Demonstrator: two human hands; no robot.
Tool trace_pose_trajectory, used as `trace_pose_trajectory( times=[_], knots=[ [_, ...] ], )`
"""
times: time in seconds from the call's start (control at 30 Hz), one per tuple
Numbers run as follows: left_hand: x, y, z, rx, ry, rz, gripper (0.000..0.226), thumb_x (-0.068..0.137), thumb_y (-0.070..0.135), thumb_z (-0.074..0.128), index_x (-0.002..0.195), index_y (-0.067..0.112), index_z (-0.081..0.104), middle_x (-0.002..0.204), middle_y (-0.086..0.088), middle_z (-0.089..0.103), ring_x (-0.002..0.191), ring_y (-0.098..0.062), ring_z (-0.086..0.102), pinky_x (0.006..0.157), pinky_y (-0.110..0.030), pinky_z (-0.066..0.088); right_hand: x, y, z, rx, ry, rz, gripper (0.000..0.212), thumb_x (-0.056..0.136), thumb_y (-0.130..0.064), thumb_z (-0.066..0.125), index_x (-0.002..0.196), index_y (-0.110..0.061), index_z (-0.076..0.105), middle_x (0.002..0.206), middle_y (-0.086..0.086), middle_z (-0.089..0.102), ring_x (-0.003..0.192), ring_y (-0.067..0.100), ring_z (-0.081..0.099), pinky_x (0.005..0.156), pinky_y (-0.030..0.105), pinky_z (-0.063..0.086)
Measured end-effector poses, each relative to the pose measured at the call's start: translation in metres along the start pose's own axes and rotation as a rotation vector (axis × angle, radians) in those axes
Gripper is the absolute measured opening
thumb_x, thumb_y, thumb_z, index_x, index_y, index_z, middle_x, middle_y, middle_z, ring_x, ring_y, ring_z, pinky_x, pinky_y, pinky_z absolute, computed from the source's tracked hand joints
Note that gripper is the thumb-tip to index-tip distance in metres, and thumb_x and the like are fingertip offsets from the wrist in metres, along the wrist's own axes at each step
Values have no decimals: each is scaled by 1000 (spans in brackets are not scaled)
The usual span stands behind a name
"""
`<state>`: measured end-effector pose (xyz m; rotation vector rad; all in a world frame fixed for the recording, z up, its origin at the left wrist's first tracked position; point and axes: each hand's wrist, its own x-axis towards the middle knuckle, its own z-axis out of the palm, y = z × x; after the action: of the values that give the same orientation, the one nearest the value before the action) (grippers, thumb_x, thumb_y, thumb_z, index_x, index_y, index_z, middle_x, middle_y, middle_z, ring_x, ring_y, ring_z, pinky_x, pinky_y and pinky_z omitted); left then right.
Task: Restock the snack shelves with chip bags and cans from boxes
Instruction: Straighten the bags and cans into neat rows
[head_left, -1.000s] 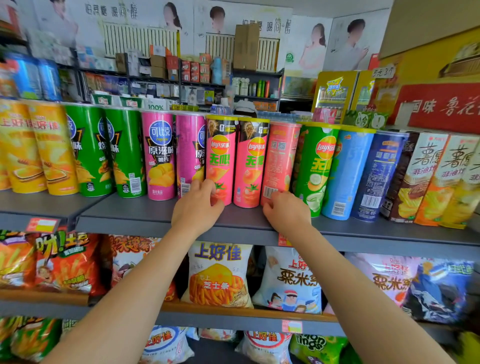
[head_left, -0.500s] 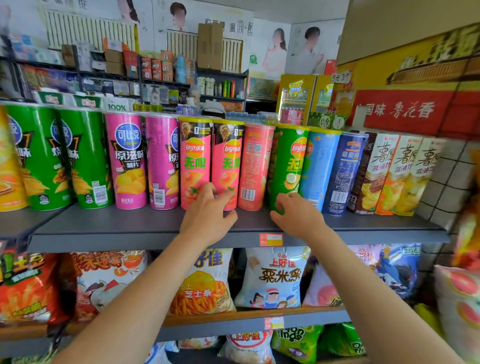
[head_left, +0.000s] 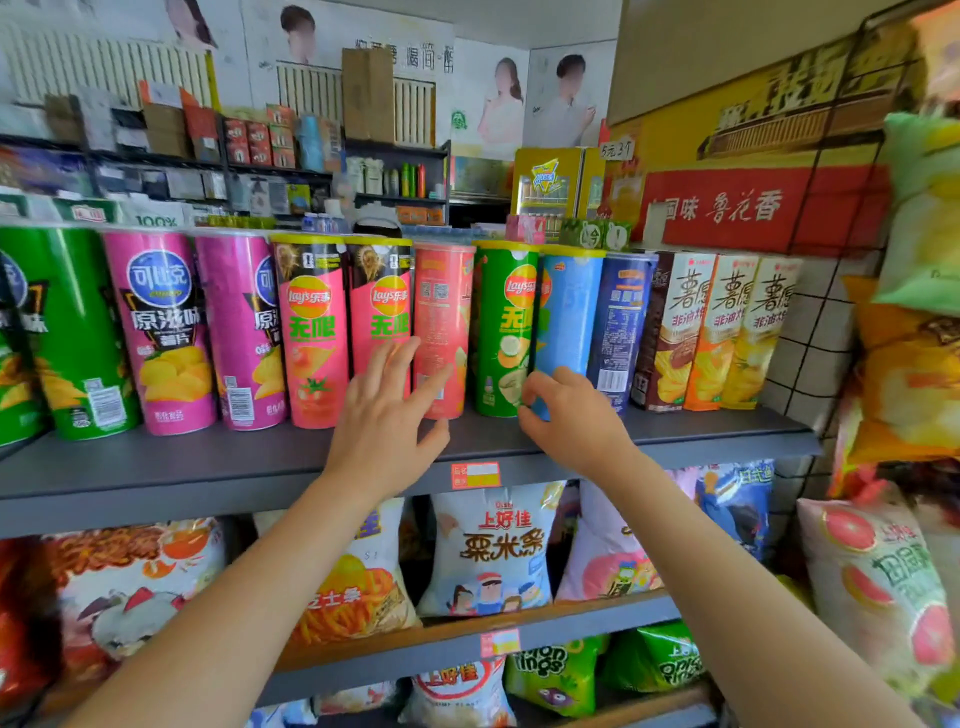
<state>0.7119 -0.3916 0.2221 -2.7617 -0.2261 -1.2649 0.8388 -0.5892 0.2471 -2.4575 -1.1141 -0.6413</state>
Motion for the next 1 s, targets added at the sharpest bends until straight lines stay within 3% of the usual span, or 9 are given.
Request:
trace_pose_trajectory(
  times=[0.13,0.47,0.67,0.8,0.9,1.0],
  knots=[
    [24,50,23,8,-25,-1,65,90,51,44,152,36,36,166,-10,16,152,-38,8,115,-59,21,0,33,-5,-149,-61,-14,33,96,-37,53,122,-17,53,115,13,51,105,37,54,82,43,47],
    [48,89,48,79,-82,-127,71,91,62,22,157,35,26,168,1,0,154,-30,-6,119,-54,15,16,70,7,-5,-62,-178,35,96,-38,54,124,-17,51,117,13,46,105,37,54,76,42,49],
    [45,92,47,128,-90,-133,68,93,59,26,157,36,23,168,1,-1,154,-28,-7,119,-56,17,20,77,7,48,-86,-233,36,98,-38,52,128,-17,51,121,11,47,108,35,54,71,37,41],
    [50,102,46,125,13,-110,64,94,45,50,154,30,33,168,-5,8,154,-31,3,116,-59,22,12,95,-10,181,145,-205,20,97,-31,54,107,-14,60,104,7,56,88,33,61,63,37,47],
    [64,125,51,153,66,-21,80,86,41,69,155,28,32,167,-10,10,153,-34,7,116,-59,20,9,125,-14,259,351,-116,13,91,-21,61,92,-9,57,93,10,56,77,35,58,53,34,40],
    [86,151,63,234,106,100,97,76,51,77,156,28,28,166,-13,14,152,-38,10,117,-56,20,5,159,-12,281,500,-56,14,84,-15,62,94,-7,57,96,14,54,83,37,56,59,40,45]
  ],
)
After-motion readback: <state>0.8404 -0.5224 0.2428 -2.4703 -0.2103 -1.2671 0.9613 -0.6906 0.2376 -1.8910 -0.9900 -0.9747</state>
